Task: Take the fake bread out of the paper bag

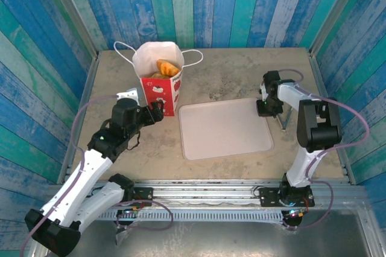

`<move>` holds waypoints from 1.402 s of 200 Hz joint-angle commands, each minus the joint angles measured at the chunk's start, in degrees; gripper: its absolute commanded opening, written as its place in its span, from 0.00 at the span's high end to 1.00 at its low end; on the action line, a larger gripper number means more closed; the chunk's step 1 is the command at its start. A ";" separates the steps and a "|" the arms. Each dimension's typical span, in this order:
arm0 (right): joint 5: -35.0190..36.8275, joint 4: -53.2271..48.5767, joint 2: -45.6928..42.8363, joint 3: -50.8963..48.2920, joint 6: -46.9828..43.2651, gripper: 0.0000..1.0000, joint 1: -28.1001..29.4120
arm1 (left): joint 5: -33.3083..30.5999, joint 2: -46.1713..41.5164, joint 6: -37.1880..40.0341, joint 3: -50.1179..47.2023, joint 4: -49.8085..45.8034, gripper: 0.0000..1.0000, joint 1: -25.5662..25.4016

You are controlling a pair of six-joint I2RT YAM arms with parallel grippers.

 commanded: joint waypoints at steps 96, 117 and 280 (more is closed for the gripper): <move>3.15 0.40 13.92 17.53 1.63 0.91 -2.14 | 23.82 10.67 9.65 3.66 7.19 0.01 -4.94; 3.40 -0.12 15.78 20.25 1.01 0.91 -2.65 | 17.69 15.01 8.77 4.56 8.38 0.04 -11.20; -5.48 -3.05 21.56 30.15 5.23 0.90 -4.40 | 1.31 21.47 7.87 10.06 14.26 0.06 -17.15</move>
